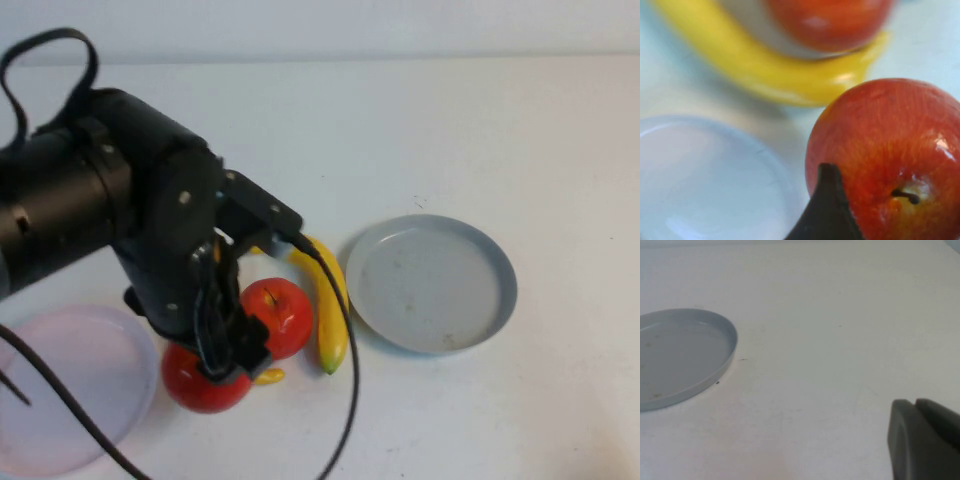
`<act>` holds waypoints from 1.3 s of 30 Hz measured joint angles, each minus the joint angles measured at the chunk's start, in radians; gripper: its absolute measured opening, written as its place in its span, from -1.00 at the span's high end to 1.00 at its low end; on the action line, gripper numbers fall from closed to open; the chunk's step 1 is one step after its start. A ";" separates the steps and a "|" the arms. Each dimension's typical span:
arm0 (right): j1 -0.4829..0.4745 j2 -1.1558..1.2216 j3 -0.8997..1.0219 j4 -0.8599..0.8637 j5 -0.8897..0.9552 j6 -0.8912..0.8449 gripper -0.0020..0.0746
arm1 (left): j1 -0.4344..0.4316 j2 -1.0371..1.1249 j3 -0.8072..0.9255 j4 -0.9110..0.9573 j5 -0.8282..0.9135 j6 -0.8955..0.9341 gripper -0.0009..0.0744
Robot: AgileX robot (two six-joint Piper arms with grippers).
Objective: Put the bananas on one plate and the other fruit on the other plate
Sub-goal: Put one type of fruit in the left plate
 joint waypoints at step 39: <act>0.000 0.000 0.000 0.003 0.000 0.000 0.99 | 0.442 0.002 0.071 0.085 -0.153 -0.090 -0.80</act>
